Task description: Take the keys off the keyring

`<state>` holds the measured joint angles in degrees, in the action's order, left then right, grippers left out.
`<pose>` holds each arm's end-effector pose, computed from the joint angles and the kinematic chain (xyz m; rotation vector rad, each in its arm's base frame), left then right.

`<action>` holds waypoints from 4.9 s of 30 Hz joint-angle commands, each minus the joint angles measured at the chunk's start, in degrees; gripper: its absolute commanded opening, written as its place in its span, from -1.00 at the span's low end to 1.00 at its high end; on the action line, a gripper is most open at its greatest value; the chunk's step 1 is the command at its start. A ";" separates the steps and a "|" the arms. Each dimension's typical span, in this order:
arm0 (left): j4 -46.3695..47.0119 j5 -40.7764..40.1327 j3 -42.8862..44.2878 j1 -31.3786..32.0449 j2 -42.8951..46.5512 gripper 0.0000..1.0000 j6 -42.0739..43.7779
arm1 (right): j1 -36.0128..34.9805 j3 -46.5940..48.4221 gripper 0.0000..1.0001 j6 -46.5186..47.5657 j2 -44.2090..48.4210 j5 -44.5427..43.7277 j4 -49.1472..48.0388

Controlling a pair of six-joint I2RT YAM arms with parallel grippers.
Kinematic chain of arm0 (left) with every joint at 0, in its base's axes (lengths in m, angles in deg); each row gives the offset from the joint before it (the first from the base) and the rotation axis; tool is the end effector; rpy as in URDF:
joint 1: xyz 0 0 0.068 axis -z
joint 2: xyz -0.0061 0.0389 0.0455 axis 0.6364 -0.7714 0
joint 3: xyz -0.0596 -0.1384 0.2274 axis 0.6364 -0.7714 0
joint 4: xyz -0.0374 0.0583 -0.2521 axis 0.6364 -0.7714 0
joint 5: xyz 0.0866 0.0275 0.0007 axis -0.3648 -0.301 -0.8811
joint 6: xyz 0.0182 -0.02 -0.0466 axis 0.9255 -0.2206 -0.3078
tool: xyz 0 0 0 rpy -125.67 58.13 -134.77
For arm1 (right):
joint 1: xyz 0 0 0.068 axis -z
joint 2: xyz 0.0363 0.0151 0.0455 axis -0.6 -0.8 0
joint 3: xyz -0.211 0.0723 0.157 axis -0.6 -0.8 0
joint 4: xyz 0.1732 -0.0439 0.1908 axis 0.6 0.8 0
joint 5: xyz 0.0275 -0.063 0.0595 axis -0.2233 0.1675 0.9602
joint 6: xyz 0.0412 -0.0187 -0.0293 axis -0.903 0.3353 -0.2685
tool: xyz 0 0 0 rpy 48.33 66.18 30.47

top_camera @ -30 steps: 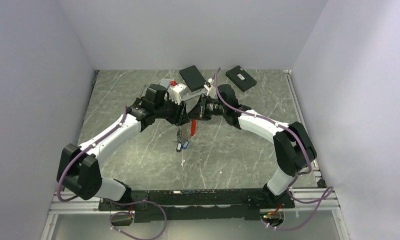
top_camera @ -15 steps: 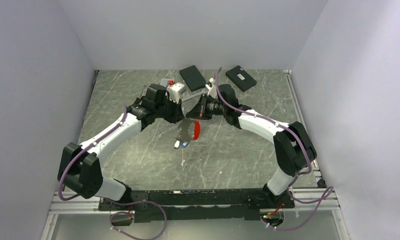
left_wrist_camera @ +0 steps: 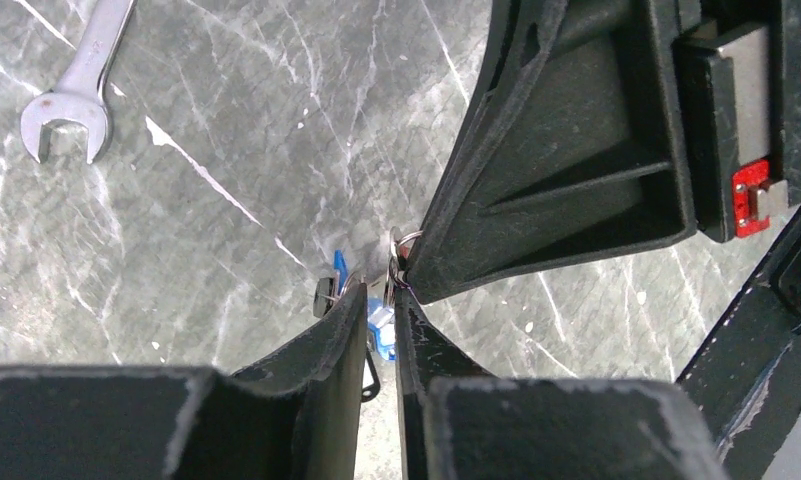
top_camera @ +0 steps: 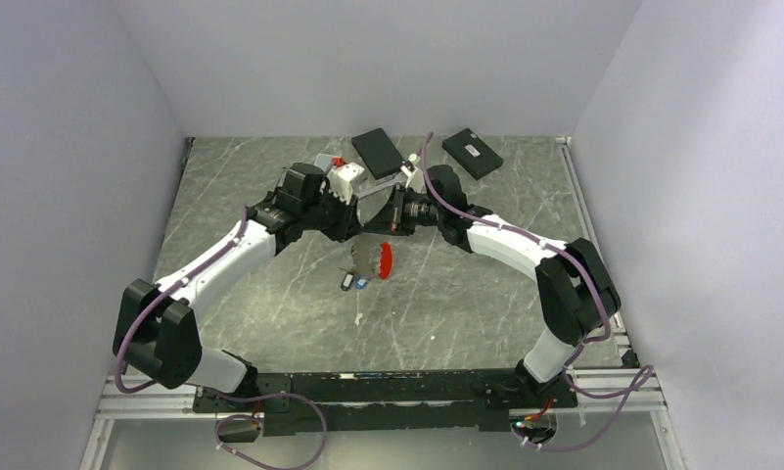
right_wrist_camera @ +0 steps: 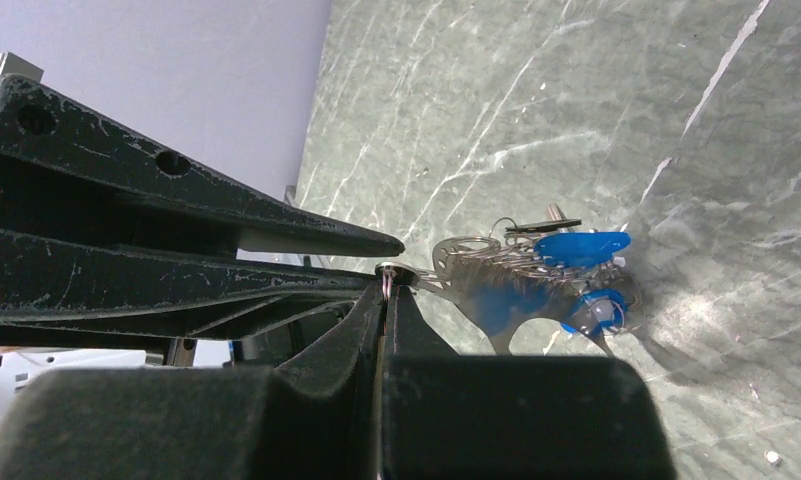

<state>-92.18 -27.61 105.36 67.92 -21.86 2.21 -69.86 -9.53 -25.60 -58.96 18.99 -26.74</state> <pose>0.2728 -0.1626 0.2899 0.7149 2.1392 -0.7143 0.3045 0.2219 0.2483 -0.1386 2.2706 1.4485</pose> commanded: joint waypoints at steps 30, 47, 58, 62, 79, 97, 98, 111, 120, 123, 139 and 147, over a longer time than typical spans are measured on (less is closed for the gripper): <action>-0.61 7.97 5.82 1.22 -1.61 -0.42 10.14 | -1.55 1.43 -1.00 1.56 1.86 7.88 -5.20; 0.98 9.09 4.99 1.19 1.39 -1.00 8.67 | -0.77 1.78 -1.00 3.92 1.77 7.34 -3.26; 9.57 9.94 -1.70 1.04 7.38 -1.00 8.03 | 0.33 0.59 -1.00 3.84 0.23 5.84 -2.75; 10.62 10.96 -3.70 1.04 9.28 -1.00 9.53 | 0.39 0.23 -1.00 3.09 -1.01 5.92 -2.88; 9.92 13.53 -9.25 3.20 15.36 -1.00 19.66 | 1.17 0.47 -1.00 0.87 -4.21 6.17 -3.47; 1.66 5.63 -6.55 3.68 14.33 -0.41 22.41 | 1.28 -1.02 -1.00 2.00 0.18 6.71 -6.21; 0.83 5.53 -6.02 3.68 13.90 -0.29 22.99 | 1.27 -1.11 -1.00 2.07 0.64 6.70 -6.36; -1.98 1.11 -0.84 3.68 7.92 -0.15 26.32 | -0.84 0.38 -1.00 6.39 3.08 4.86 -2.48; -1.49 -0.61 -1.44 3.63 4.94 -0.16 25.18 | -1.02 0.56 -1.00 6.76 3.32 4.24 -1.84; -0.68 -0.99 -1.49 3.67 4.30 -0.26 24.62 | -1.26 0.69 -1.00 6.74 3.05 4.57 -2.00; 0.42 1.84 -2.45 3.67 7.23 -1.00 25.11 | -0.09 0.59 -1.00 7.44 1.83 3.09 -0.41; 8.05 5.27 -6.12 3.67 10.76 -1.00 24.24 | -0.32 0.45 -1.00 6.27 -0.84 4.66 -1.89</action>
<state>-91.83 -27.00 99.52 71.51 -14.08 26.49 -70.06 -10.43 -18.52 -58.41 22.62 -26.59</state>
